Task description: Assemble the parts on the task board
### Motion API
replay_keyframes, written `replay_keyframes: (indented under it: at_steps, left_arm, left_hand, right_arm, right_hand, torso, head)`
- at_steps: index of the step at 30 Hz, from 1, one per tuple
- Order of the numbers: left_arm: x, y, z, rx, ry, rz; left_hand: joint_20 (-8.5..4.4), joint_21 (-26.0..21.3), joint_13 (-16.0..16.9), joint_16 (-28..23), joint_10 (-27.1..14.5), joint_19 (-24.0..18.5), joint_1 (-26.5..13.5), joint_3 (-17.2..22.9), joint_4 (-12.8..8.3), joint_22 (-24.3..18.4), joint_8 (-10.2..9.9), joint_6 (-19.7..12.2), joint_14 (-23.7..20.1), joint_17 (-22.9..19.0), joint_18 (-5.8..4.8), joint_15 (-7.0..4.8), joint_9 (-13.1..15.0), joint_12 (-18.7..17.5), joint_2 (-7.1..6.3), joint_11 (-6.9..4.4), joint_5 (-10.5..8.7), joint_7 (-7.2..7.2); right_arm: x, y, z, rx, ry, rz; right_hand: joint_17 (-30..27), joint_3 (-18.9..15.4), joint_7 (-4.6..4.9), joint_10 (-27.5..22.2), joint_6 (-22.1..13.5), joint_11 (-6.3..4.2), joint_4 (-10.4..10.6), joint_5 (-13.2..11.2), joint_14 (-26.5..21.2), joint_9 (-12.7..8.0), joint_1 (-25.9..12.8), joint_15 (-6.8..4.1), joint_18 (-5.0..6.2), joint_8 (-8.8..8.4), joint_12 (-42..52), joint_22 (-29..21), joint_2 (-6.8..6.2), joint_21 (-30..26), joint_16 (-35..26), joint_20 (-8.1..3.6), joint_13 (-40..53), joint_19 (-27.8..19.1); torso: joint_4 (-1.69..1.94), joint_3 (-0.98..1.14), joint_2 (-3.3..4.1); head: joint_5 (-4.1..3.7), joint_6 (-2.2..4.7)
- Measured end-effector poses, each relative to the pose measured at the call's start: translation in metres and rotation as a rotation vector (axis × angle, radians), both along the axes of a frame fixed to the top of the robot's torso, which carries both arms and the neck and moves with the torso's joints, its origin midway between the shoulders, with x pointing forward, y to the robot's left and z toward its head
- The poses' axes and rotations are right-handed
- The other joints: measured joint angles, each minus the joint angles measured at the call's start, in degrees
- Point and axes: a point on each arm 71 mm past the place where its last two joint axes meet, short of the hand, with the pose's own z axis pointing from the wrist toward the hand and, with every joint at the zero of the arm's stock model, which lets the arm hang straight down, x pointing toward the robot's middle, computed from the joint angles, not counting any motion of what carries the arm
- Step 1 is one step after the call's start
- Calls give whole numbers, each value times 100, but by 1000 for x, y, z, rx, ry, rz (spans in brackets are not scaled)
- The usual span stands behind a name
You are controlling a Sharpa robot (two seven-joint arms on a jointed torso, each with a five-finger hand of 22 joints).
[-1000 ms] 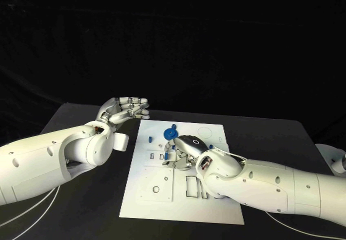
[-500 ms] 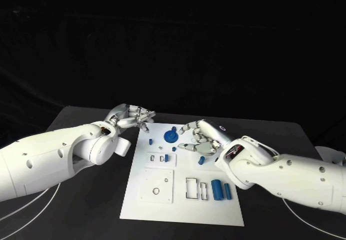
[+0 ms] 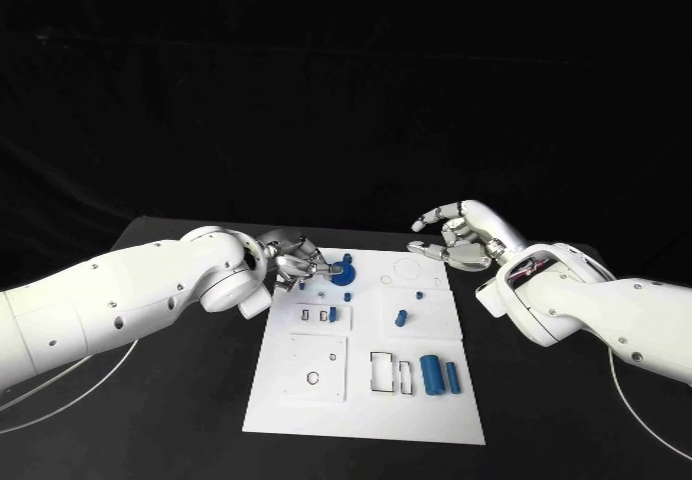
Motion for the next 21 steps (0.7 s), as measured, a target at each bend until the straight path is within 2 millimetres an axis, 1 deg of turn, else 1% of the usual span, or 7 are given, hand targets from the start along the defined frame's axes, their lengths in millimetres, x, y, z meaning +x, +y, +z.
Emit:
replay_keyframes:
  at_steps: [1, 3, 5, 9, 10, 14, 21]
  left_arm:
    - [0, -2, -1, 33, 9, -11]
    - [1, -7, -5, 103, 27, -30]
    - [1, -10, -8, 159, 40, -42]
    - [3, -15, -12, 253, 55, -63]
    - [4, -17, -13, 276, 58, -70]
    - [5, -24, -16, 334, 66, -92]
    - [5, -31, -18, 390, 73, -120]
  left_hand:
    - [0, 30, 92, 0, 0, 0, -61, -38, 6, 56, 46, 0, 0, 0, 0, 0, 44, 89, -19, 0, 0, 0]
    - [-5, 89, 235, 24, 2, 27, -201, -126, 10, 149, 125, -19, 22, 0, -91, -21, 130, 224, -27, -2, 0, -19]
    - [-1, 110, 335, 45, 31, 40, -227, -164, 15, 204, 189, -28, 22, 0, -90, -22, 200, 320, -31, -31, 0, -28]
    - [-1, 154, 426, 61, 31, 40, -305, -219, 22, 274, 266, -28, 22, 0, -91, -22, 304, 402, -16, -31, 0, -28]
    - [-1, 154, 438, 61, 31, 40, -334, -232, 10, 282, 277, -28, 21, -1, -90, -22, 325, 406, 14, -31, 0, -28]
    - [-1, 176, 480, 84, 51, 40, -334, -247, 25, 307, 277, -49, 21, -1, -90, -22, 361, 428, 13, -51, 0, -49]
    - [-21, 176, 522, 84, 72, 60, -364, -263, 9, 338, 300, -49, 22, -1, -91, -21, 395, 476, 43, -31, 0, -49]
  right_arm:
    - [0, -1, 0, 4, 5, -3]
    - [1, -3, 0, 12, 15, -7]
    - [2, -5, 0, 16, 22, -11]
    - [3, -8, -1, 21, 35, -18]
    - [4, -9, -1, 22, 38, -19]
    - [5, -10, -2, 22, 46, -23]
    - [6, -12, -3, 21, 54, -26]
  right_hand:
    - [0, 0, 0, 0, 0, 0, 0, 0, 0, 0, 0, 0, 0, 0, 0, 0, 0, 0, 0, 0, 0, 0]
    - [0, 0, 0, 0, 0, 0, 0, 0, 0, 0, 0, 0, 0, 0, 0, 0, 0, 0, 0, 0, 0, 0]
    - [0, 0, 0, 0, 0, 0, 0, 0, 0, 0, 0, 0, 0, 0, 0, 0, 0, 0, 0, 0, 0, 0]
    - [0, 0, 0, 0, 0, 0, 0, 9, 0, 0, 0, 0, 0, 0, 0, -1, 0, 0, 0, 0, 0, 0]
    - [0, 0, 0, 0, 0, 0, 0, 27, 0, 0, 0, 0, 0, 0, 0, -1, 0, 0, 0, 0, 0, 0]
    - [0, 0, 0, 0, 0, 0, 0, 34, 0, 0, 0, 0, 0, 0, 0, -1, 0, 0, 0, 0, 3, 0]
    - [0, 0, 0, 0, 0, 0, 0, 34, 0, -1, 0, 0, 0, 0, 0, -1, 0, 0, 0, 0, 5, 0]
  torso:
    - [1, 8, -10]
    - [3, 18, -23]
    - [3, 32, -36]
    - [9, 49, -52]
    - [10, 54, -55]
    - [14, 60, -58]
    - [9, 56, -45]
  head:
    - [9, -7]
    - [23, -27]
    - [38, -52]
    - [48, -88]
    - [50, -100]
    - [52, -125]
    - [61, -151]
